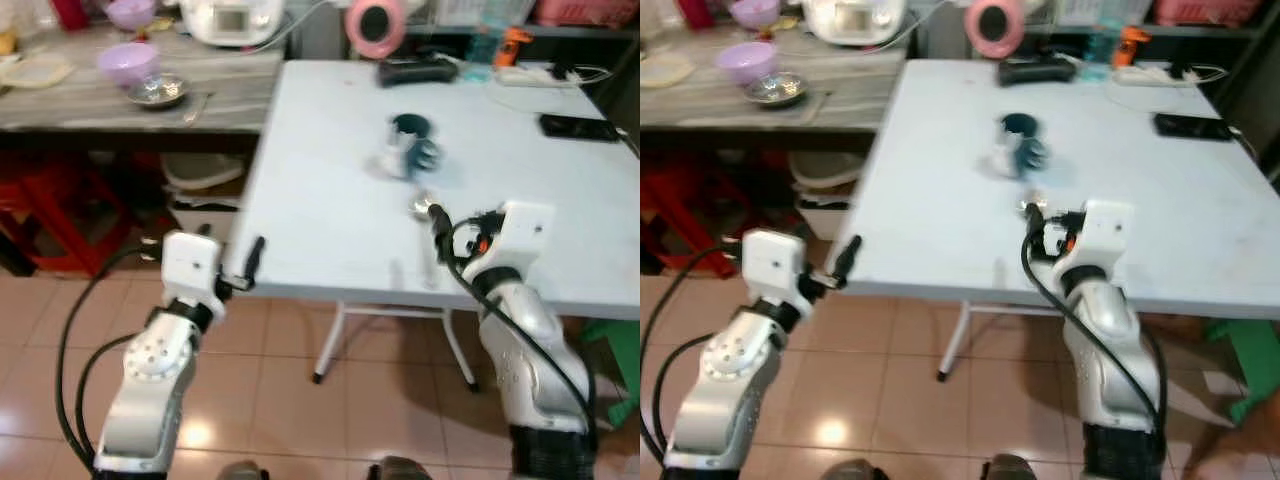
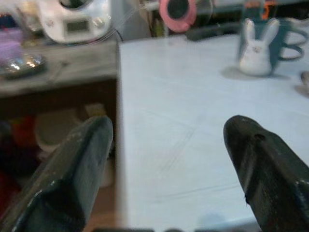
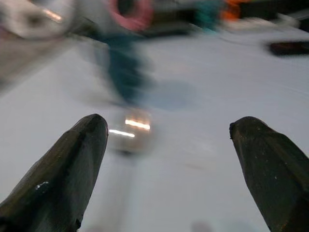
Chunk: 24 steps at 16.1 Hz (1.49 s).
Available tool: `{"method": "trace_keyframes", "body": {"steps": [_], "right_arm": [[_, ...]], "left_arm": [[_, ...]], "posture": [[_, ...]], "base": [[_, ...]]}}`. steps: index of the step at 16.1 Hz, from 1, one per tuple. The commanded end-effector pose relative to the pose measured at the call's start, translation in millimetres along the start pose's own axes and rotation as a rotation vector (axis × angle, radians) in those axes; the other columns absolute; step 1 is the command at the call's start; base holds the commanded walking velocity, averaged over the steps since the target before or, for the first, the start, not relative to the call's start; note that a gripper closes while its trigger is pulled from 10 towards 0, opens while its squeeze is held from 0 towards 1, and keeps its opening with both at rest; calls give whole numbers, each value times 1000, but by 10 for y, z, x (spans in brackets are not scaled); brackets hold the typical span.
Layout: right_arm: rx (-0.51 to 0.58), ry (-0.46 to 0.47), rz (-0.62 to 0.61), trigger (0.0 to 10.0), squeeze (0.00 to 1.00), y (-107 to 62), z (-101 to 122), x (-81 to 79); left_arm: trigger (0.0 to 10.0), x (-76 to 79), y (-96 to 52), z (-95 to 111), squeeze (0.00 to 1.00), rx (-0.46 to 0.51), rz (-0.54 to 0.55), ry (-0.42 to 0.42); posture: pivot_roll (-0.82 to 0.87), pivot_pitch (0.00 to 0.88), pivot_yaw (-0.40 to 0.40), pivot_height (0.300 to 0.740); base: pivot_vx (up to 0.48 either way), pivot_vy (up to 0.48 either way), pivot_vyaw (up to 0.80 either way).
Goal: Setting the table
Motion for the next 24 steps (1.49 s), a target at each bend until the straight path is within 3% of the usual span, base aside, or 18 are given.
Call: {"method": "trace_keyframes", "body": {"steps": [1,7,11,17,19,24], "right_arm": [[-12,-15,-40,10000,0,43,-19,59],[-42,-64,-16,10000,0,323,49,42],[-164,-129,53,10000,0,505,-111,-113],[-174,-114,169,10000,0,659,-100,-423],[-198,-116,185,10000,0,646,-151,-483],[-334,-123,104,10000,0,431,-408,-401]], "left_arm": [[10000,30,14,37,0,9,-17,8],[10000,0,-6,51,0,4,2,36],[10000,-21,-52,57,0,-9,2,51],[10000,-29,-83,68,0,-21,-8,58],[10000,-32,-91,70,0,-23,-9,58],[10000,-33,-117,69,0,-33,-13,55]], "posture": [[-6,91,52,740],[12,124,61,740],[34,160,75,740],[50,179,86,740],[52,181,86,740],[48,191,79,740]], "base": [[0,0,0],[0,0,0],[0,0,0],[0,0,0],[0,0,0],[0,0,0]]}}
Point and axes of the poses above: a point about 5 cm out from each wrist's last joint towards the gripper, its own y axis pointing out of the wrist towards the gripper, its own z axis along the axis of the wrist's last joint, x = y × z, the point moved 1 cm from there along y, pointing out of the wrist towards the gripper, and after that the axes turned 12 degrees about y, right-handed, at the moved point
